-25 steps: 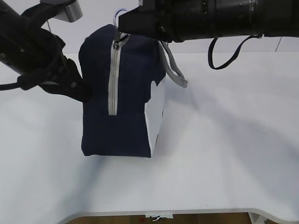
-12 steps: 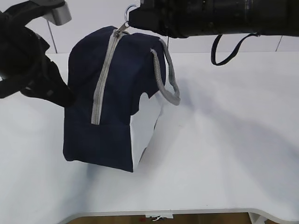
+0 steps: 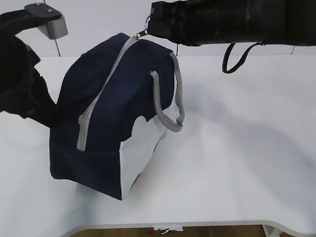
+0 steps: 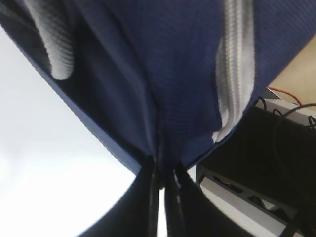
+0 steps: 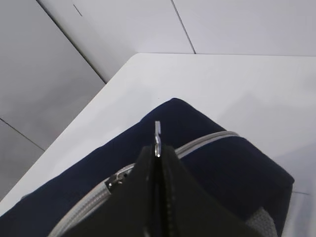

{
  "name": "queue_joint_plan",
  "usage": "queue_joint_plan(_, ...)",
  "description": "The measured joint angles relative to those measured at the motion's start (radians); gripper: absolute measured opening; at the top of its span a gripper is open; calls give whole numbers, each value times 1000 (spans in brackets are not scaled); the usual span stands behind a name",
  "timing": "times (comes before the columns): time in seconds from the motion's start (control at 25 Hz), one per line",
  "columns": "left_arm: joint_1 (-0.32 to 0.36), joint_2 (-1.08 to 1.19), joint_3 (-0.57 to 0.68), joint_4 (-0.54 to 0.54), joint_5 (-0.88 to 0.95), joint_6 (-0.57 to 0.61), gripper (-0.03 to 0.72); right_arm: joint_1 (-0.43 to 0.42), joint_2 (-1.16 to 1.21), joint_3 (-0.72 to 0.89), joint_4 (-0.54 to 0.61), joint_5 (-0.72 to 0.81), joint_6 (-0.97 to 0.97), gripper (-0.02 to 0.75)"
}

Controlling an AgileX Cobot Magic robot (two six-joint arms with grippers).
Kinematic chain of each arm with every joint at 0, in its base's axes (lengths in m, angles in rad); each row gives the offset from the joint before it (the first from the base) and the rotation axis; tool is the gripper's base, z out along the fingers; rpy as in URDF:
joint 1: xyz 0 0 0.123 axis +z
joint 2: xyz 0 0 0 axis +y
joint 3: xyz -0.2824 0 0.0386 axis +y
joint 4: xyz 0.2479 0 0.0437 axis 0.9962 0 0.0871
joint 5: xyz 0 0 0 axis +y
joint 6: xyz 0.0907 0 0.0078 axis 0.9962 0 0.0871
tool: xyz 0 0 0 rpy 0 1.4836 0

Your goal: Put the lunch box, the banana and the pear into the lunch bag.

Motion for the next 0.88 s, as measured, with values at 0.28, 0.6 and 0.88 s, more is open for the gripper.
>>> queue_joint_plan(0.28, 0, 0, 0, 13, 32, 0, -9, 0, 44, -49, 2, -59, -24, -10)
queue_joint_plan(0.6, 0, 0, 0, 22, 46, 0, -9, 0, 113, -93, 8, -118, -58, -10)
queue_joint_plan(0.88, 0, 0, 0, 23, 59, -24, -8, 0, 124, -95, 8, -67, -60, -10)
